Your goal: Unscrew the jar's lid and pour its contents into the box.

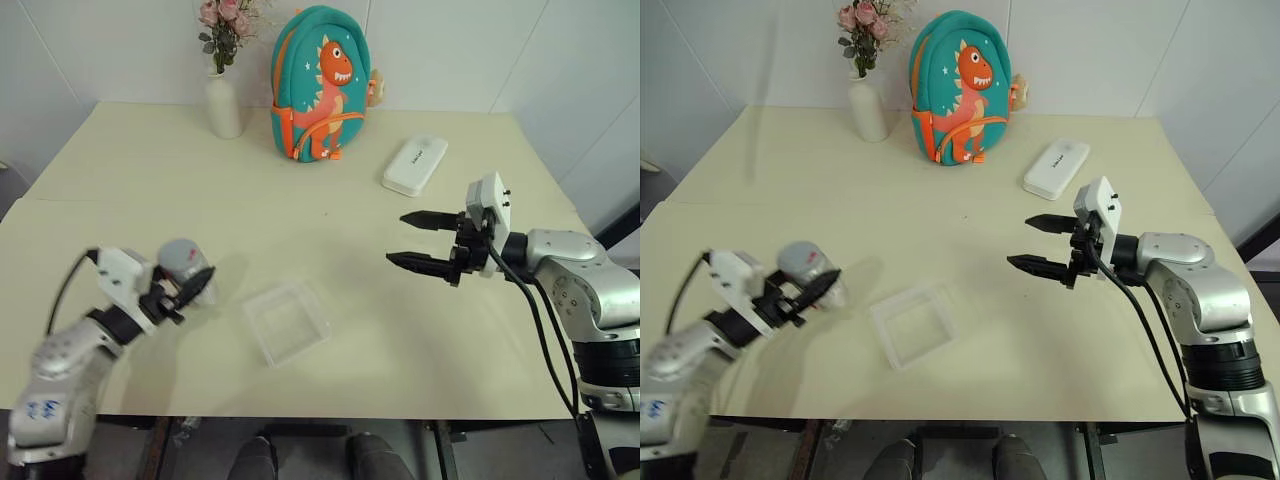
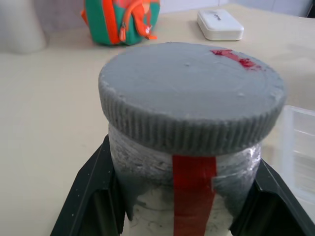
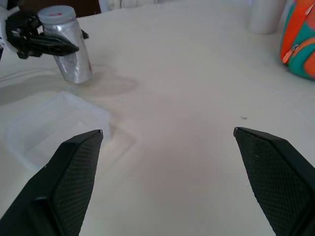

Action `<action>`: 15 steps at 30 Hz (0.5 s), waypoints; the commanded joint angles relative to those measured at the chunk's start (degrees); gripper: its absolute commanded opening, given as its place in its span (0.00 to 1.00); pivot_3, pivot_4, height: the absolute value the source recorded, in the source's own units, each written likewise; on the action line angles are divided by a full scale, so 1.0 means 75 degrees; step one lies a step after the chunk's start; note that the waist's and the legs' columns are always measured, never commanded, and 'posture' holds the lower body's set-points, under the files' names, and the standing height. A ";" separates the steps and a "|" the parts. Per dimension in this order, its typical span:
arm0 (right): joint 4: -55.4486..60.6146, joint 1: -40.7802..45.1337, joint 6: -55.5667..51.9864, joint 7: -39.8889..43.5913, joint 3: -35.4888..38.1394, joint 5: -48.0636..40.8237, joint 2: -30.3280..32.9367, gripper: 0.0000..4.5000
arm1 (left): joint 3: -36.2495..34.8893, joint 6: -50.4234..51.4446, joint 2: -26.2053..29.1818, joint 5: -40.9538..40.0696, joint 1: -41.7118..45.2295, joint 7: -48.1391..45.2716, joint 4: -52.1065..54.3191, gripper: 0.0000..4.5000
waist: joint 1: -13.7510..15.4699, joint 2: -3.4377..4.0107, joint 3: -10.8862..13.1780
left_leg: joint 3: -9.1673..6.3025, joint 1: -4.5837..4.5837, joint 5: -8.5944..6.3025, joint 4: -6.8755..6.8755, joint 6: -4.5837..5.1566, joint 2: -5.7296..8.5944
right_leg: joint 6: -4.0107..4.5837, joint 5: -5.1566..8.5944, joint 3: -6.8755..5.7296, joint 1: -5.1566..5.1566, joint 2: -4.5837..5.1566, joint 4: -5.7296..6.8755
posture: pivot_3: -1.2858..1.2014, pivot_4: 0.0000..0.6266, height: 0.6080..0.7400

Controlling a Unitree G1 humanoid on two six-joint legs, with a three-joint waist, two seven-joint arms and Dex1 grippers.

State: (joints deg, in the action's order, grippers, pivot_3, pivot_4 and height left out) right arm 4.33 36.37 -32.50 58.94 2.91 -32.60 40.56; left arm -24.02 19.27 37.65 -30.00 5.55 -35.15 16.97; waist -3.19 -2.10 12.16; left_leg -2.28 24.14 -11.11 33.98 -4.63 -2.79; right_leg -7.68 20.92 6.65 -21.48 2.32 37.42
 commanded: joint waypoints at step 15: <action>0.2842 0.0930 -0.2475 -0.4425 0.0112 -0.1134 -0.2546 1.00 | 0.2216 0.0976 0.0547 -0.0650 0.3495 -0.3528 -0.2448 0.46 | -0.0011 0.0011 0.0007 | -0.0018 0.0010 0.0004 -0.0022 -0.0010 -0.0004 | 0.0006 0.0012 -0.0014 -0.0018 -0.0007 0.0014 | 0.52 0.24 1.00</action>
State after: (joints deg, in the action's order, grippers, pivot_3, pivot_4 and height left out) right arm 22.48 41.90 -49.55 29.04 3.94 -39.97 22.62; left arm -8.46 27.64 42.07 -36.04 28.77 -60.16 -0.27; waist -3.27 -2.02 12.21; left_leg -2.42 24.22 -11.08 33.82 -4.70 -2.82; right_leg -7.63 21.01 6.54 -21.63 2.27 37.53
